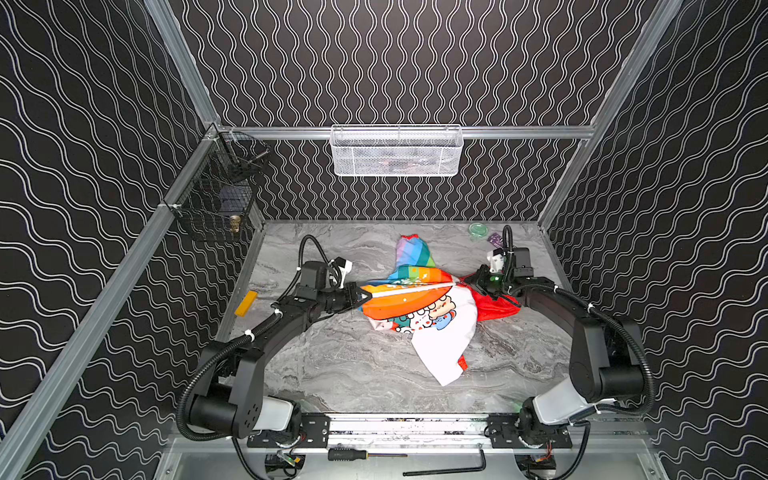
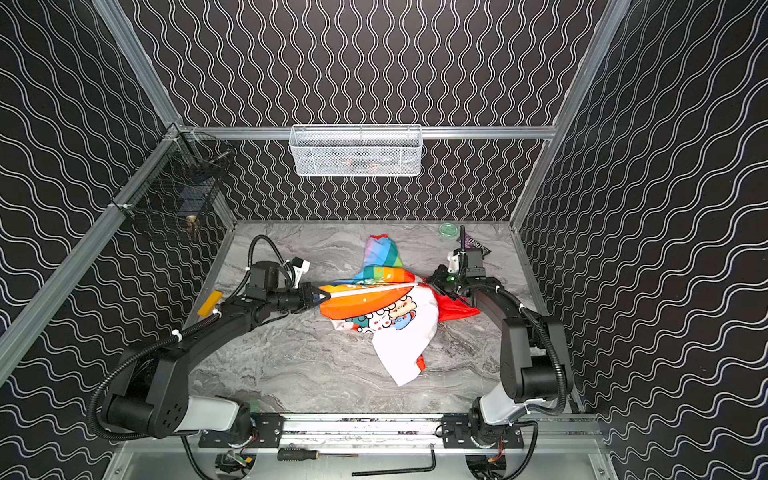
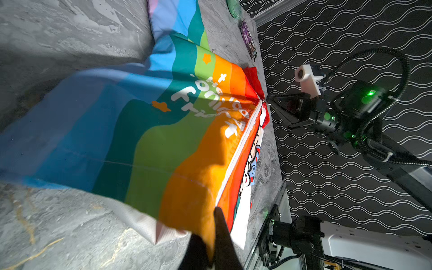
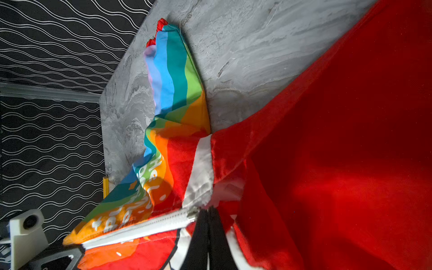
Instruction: Zip up the jacket
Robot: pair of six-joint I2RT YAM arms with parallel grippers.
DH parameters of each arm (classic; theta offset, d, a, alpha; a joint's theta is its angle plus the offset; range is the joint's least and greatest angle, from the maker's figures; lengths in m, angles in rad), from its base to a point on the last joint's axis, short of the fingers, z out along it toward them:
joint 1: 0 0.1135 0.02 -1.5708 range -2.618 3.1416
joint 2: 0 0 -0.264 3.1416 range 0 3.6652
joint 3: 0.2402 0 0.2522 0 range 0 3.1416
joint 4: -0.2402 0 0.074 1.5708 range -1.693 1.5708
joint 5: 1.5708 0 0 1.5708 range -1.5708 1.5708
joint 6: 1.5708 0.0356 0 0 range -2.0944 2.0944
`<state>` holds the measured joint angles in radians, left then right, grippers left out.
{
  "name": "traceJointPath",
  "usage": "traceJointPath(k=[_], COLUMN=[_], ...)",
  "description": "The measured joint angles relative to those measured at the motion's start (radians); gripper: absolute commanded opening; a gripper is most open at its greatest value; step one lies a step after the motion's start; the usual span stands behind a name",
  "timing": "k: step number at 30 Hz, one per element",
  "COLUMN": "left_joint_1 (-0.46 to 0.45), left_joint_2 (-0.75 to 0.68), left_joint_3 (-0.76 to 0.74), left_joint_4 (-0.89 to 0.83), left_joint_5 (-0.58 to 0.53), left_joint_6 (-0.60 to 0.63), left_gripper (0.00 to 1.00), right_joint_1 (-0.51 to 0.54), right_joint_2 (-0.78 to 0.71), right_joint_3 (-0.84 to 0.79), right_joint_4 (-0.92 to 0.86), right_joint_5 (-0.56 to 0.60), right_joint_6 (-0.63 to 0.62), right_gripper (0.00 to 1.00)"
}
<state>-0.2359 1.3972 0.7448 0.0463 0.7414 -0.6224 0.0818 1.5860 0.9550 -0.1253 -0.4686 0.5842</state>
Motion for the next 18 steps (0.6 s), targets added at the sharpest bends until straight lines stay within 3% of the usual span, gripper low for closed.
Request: traceJointPath(k=[18], left_joint_1=[0.000], left_joint_2=[0.007], left_joint_3=[0.003], left_joint_4=[0.000], left_joint_5=[0.001], left_joint_6=[0.000], left_gripper=[0.00], right_joint_1=[-0.036], right_joint_2=[0.001], right_joint_3=[0.023], right_joint_4=[-0.030], right_joint_5=[-0.019], right_joint_6=[-0.020], right_gripper=[0.00])
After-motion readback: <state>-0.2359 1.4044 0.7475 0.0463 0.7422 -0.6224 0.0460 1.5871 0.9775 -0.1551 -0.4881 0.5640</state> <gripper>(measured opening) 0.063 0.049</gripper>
